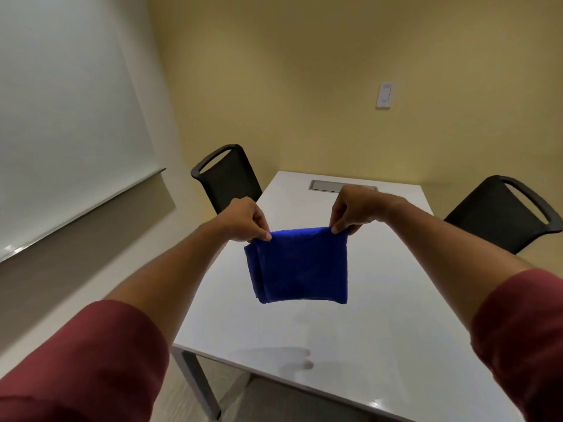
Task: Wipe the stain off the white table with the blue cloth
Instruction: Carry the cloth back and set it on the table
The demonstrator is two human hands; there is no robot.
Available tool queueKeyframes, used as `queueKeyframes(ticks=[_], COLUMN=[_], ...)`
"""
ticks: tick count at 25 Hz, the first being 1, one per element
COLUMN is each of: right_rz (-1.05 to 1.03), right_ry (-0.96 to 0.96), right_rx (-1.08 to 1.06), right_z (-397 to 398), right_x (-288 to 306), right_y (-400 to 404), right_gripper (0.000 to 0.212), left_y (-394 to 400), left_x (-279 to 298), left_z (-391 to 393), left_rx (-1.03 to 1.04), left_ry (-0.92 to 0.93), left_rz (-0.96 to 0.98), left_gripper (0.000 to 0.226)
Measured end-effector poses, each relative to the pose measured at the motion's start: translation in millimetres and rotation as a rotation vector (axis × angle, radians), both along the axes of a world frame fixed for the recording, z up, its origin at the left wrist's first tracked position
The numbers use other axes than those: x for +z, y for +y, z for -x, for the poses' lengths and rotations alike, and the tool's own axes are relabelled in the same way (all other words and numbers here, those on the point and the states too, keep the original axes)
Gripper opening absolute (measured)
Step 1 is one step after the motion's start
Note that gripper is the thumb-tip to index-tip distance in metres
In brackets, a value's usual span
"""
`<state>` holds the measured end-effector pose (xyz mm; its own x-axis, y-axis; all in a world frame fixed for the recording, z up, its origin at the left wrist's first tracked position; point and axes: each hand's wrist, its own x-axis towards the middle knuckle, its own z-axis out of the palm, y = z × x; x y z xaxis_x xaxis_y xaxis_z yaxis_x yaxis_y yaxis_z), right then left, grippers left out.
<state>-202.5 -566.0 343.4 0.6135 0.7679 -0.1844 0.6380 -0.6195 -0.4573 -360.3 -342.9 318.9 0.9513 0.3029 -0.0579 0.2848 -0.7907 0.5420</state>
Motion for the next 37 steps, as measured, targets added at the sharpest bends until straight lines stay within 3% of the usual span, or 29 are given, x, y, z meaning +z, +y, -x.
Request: queueKeyframes(ticks=[4, 8, 21, 31, 37], right_rz=[0.012, 0.019, -0.004, 0.052, 0.133], right_ry=[-0.01, -0.024, 0.057, 0.535, 0.388], right_rx=[0.02, 0.026, -0.081, -0.103, -0.265], right_z=[2.5, -15.2, -152.1, -221.4, -262.5], right_x=[-9.5, -30.1, -127.2, -161.2, -239.4], right_y=[50.6, 97.7, 228.6, 267.7, 305.7], right_gripper=[0.006, 0.005, 0.01, 0.008, 0.005], left_y=[45.7, 87.9, 213.9, 290.2, 315.8], left_x=[-17.7, -39.9, -115.8, -141.1, -220.9], left_z=[2.7, -15.7, -161.0, -237.1, -309.2], left_rx=[0.061, 0.1, 0.113, -0.077, -0.095], left_ry=[-0.031, -0.063, 0.04, 0.276, 0.326], left_rz=[-0.021, -0.052, -0.077, 0.019, 0.017], left_gripper=[0.002, 0.005, 0.004, 0.013, 0.014])
